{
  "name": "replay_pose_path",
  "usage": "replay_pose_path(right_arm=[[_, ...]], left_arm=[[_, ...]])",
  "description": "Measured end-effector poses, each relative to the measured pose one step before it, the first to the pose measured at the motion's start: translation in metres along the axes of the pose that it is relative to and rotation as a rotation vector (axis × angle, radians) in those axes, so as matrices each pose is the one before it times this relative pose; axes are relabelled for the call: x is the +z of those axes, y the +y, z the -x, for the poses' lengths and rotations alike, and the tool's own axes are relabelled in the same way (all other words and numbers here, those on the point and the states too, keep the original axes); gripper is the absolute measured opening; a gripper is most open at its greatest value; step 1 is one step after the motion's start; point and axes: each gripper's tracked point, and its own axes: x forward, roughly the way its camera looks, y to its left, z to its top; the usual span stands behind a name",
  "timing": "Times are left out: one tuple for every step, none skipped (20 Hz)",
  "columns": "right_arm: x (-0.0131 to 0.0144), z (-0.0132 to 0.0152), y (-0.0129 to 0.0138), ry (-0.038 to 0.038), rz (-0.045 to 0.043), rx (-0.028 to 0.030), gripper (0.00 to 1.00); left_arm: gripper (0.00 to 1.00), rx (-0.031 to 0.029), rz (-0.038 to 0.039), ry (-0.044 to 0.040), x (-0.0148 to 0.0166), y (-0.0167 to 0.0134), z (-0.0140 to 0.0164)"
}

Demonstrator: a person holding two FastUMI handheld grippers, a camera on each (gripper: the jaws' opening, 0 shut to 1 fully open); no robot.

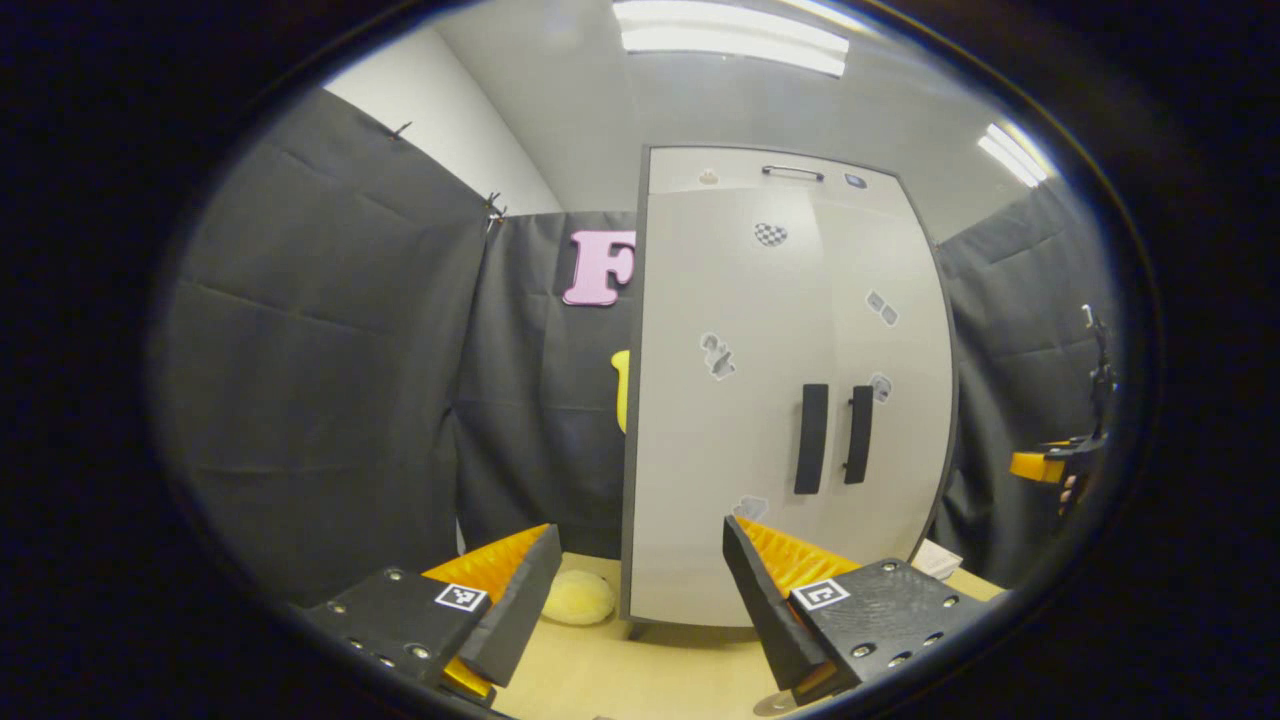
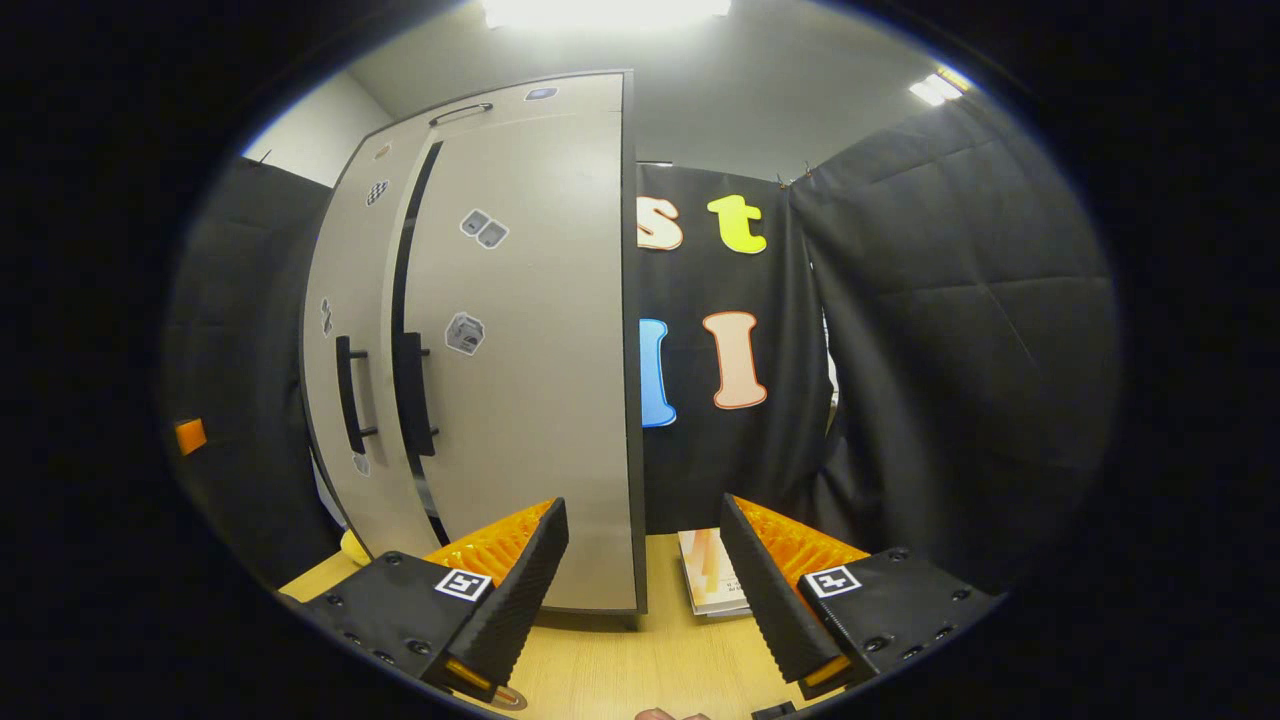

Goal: Grasp the bottle in the cabinet with the left hand and place it on the coaster, then close the right door with the right hand and the left door with the left hand.

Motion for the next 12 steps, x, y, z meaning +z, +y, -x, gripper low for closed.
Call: replay_pose_path(right_arm=[[-0.00438, 0.00004, -0.00156, 0.00952, -0.00405, -0.00348, 0.98], [-0.00425, 0.00022, -0.00041, 0.01097, -0.00383, -0.00165, 0.98], [-0.00378, 0.00102, 0.00035, 0.00747, -0.00209, -0.00216, 0.98], [-0.00264, 0.00076, -0.00101, 0.00487, 0.00075, -0.00495, 0.98], [-0.00269, 0.00038, -0.00102, 0.00425, 0.00108, -0.0045, 0.98], [-0.00204, 0.00073, -0.00023, 0.00361, -0.00081, -0.00236, 0.98], [-0.00252, -0.00076, 0.00069, 0.00499, -0.00438, -0.00067, 0.98], [-0.00087, 0.0002, 0.00081, 0.00413, -0.00704, 0.00203, 0.98], [0.0, -0.00014, 0.00074, -0.00146, -0.00529, 0.0006, 0.98], [0.00134, 0.00007, -0.00037, -0.00452, -0.00279, -0.00152, 0.98], [0.00048, 0.00039, 0.00037, -0.00341, -0.00082, -0.0013, 0.98], [0.00025, 0.0001, 0.00061, -0.00241, 0.00053, 0.00096, 0.98]], left_arm=[[0.94, -0.00328, -0.00685, 0.00702, -0.00157, -0.00154, -0.00226], [0.94, -0.00446, -0.0028, 0.00774, -0.00216, -0.00263, -0.0016], [0.94, -0.00675, -0.00131, 0.00321, -0.00196, -0.00243, -0.00168], [0.94, -0.00874, -0.00065, 0.00057, -0.00072, -0.00289, -0.00109], [0.94, -0.00677, -0.00068, 0.00108, -0.00154, -0.0014, -0.00032], [0.94, -0.00491, 0.0005, 0.00246, -0.0007, -0.00099, -0.00098], [0.94, -0.00487, 0.00688, 0.00452, -0.00095, -0.00109, -0.00275], [0.94, -0.0081, 0.01855, 0.00622, -0.00106, -0.00148, -0.00195], [0.94, -0.01304, 0.01915, -0.00083, 0.0017, -0.00305, -0.00151], [0.94, -0.00791, 0.00832, -0.00594, 0.00228, -0.00126, -0.00078], [0.94, 0.00039, -0.00265, -0.00523, 0.00128, 0.00146, -0.00037], [0.94, 0.00004, -0.00345, -0.00318, 0.00041, 0.00065, -0.00037]])
